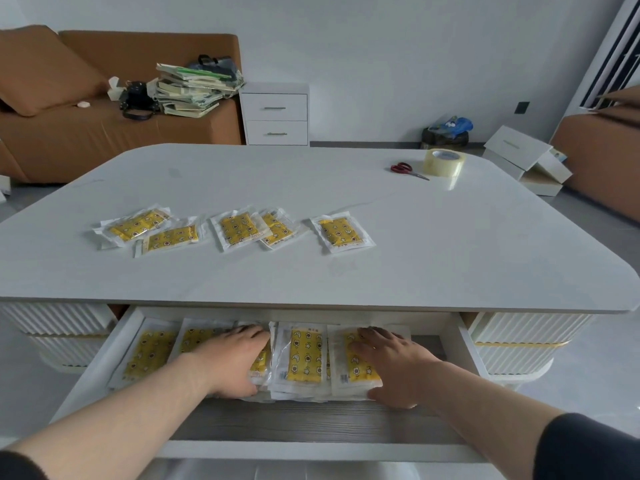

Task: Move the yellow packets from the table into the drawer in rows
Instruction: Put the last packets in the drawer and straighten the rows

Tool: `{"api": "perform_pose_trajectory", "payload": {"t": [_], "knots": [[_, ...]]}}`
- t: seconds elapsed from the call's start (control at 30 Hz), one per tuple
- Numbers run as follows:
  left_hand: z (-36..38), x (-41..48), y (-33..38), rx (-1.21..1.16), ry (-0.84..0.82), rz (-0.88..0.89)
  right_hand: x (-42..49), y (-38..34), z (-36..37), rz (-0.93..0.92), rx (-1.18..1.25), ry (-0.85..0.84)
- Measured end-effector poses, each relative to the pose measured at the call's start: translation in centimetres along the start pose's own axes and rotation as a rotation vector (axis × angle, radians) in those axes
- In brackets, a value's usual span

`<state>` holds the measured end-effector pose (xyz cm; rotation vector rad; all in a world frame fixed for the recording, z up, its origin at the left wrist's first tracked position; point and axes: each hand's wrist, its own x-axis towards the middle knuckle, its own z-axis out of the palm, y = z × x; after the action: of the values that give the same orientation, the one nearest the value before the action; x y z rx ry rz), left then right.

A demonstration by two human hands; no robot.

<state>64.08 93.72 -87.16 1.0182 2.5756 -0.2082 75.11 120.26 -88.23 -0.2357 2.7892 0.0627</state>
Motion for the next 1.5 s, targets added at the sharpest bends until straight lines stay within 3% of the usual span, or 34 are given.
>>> {"api": "perform_pose_trajectory", "payload": {"t": [0.17, 0.37, 0.8, 1.5], "knots": [[-0.3, 0.1, 1.8, 0.081, 0.140, 0.070, 0.0, -0.1, 0.2, 0.001, -0.019, 0.020], [0.2, 1.3, 3.0, 0.118, 0.027, 0.133, 0.5, -0.2, 0.9, 0.004, -0.012, 0.023], [0.6, 2.4, 3.8, 0.166, 0.050, 0.195, 0.9, -0.1, 1.5, -0.020, -0.050, 0.088], [0.4, 2.3, 3.5, 0.150, 0.032, 0.194, 1.0, 0.7, 1.0, -0.037, -0.034, -0.015]]}}
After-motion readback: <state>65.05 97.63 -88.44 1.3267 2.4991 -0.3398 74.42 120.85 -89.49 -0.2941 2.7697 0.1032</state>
